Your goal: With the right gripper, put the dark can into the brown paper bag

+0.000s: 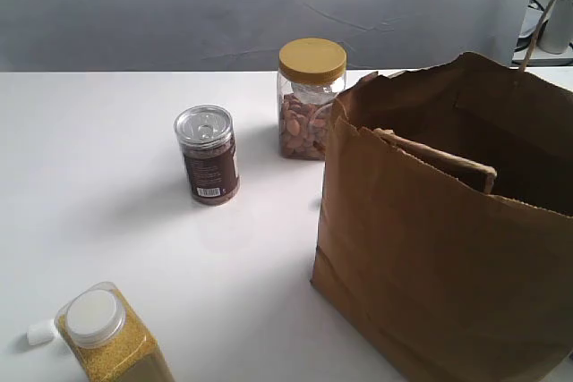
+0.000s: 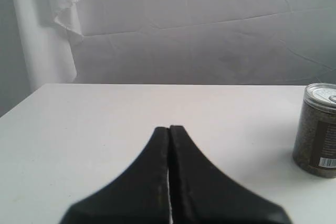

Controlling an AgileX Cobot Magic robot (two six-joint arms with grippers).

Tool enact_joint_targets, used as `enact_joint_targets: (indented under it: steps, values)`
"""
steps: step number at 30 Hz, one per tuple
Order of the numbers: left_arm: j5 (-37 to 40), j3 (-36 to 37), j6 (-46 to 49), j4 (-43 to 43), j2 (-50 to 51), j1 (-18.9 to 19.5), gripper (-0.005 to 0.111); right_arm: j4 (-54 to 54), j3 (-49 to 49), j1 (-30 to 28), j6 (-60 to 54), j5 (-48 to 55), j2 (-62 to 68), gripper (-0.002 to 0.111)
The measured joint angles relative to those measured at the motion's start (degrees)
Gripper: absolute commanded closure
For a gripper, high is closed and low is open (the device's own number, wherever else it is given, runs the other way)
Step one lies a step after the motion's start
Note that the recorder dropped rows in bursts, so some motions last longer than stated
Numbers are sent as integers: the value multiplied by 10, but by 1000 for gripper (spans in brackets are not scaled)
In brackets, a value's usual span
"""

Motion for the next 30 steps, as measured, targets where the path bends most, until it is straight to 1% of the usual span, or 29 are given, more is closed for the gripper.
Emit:
enact_joint_targets:
  steps: [4,10,13,15,16,17,18,19,20,21,22,23,24,25,26,27,28,29,30]
  values:
    - [0,0,0,0,0,0,107,4,0,0,0,0,0,108]
    - [0,0,0,0,0,0,107,42,0,0,14,-21,0,108]
    - [0,0,0,0,0,0,107,49,-27,0,43,-19,0,108]
    - [0,0,0,0,0,0,107,54,-69,0,53,-19,1,108]
    - [0,0,0,0,0,0,107,57,-122,0,58,-18,17,108]
    - [0,0,0,0,0,0,107,58,-152,0,59,-14,34,108]
    - [0,0,0,0,0,0,107,60,-208,0,60,7,79,108]
    - [0,0,0,0,0,0,107,60,-240,0,60,27,111,108]
    - [0,0,0,0,0,0,107,60,-300,3,60,68,173,108]
    - [0,0,0,0,0,0,107,58,-333,10,60,88,210,108]
    - [0,0,0,0,0,0,107,49,-397,37,60,115,282,108]
    - [0,0,0,0,0,0,107,31,-453,78,58,136,347,108]
    - [0,0,0,0,0,0,107,19,-483,103,58,144,383,108]
    - [0,0,0,0,0,0,107,-8,-539,154,58,161,449,108]
    - [0,0,0,0,0,0,107,-18,-572,177,58,170,486,108]
    - [0,0,0,0,0,0,107,-32,-635,209,60,191,555,108]
    - [0,0,0,0,0,0,107,-32,-670,223,60,205,594,108]
    - [0,0,0,0,0,0,107,-36,-739,244,60,236,670,108]
    - [0,0,0,0,0,0,107,-36,-773,255,65,253,705,108]
